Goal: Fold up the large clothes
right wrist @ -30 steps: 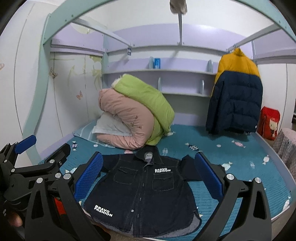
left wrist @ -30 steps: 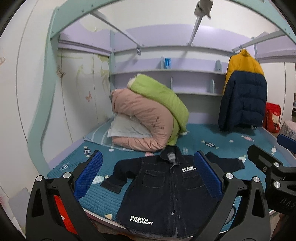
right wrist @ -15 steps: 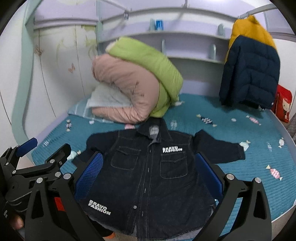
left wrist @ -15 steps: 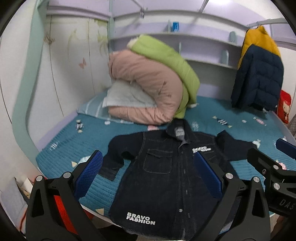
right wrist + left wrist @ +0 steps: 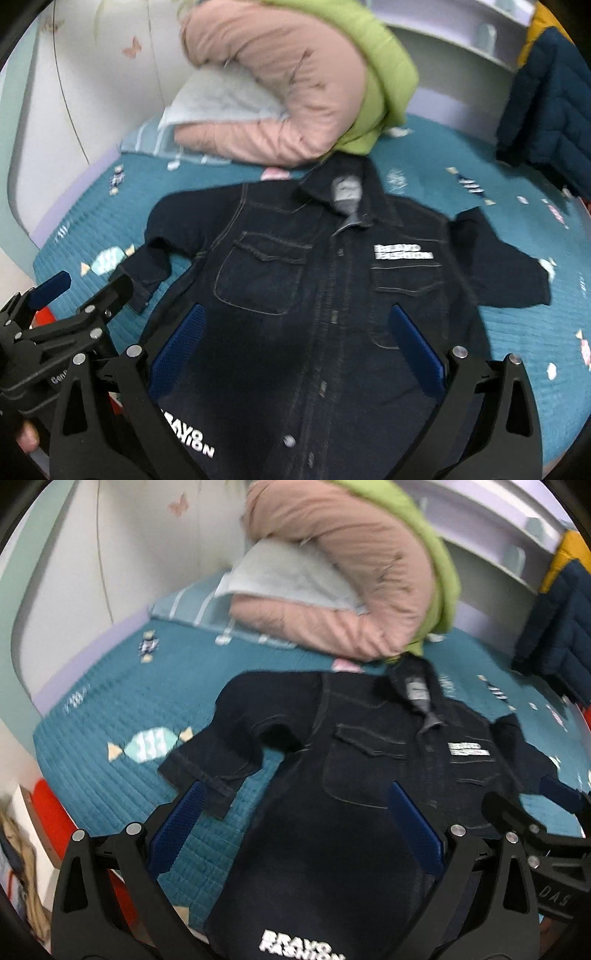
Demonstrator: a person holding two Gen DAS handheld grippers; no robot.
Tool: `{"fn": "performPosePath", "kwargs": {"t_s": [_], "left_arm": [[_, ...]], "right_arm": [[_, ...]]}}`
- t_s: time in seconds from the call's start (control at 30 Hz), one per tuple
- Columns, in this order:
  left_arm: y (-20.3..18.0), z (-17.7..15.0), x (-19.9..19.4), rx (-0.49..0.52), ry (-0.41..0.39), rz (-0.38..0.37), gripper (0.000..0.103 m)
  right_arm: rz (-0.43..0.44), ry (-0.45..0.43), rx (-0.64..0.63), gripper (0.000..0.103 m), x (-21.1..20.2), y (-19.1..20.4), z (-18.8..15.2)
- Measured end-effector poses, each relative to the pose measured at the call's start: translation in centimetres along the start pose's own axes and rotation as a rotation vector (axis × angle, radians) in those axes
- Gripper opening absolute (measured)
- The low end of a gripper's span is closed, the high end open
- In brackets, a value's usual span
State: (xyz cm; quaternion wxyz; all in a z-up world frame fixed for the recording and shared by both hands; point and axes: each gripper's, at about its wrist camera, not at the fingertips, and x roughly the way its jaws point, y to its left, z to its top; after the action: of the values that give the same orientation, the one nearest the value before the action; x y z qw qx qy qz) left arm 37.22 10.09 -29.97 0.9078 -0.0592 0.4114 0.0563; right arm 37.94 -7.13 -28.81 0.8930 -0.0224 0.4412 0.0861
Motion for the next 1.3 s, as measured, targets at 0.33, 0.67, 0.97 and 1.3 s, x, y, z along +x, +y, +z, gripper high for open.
{"fn": "performPosePath", "kwargs": {"t_s": [0.33,0.67,0.97,1.3], "left_arm": [[12.8,-0.8,10.2,-0.285,0.081,0.027,0.099],[18.2,-2.1,14.8,-0.586,0.189,-0.127,0.099],[16.1,-2.8,15.4,-0.572,0.191,-0.114,0.099],[17.4,-2.3,15.0,-0.647,0.139,-0.263,0.041]], "right_arm": [[0.028,0.086,-0.011,0.096,9.0,2.0,1.4],[0.042,0.131,0.008,0.096,12.3,2.7,1.7],[0.053,0.132,0.029,0.096,12.7,2.9,2.0],[0.061,0.145,0.033,0.096,12.5,3.0,1.2]]}}
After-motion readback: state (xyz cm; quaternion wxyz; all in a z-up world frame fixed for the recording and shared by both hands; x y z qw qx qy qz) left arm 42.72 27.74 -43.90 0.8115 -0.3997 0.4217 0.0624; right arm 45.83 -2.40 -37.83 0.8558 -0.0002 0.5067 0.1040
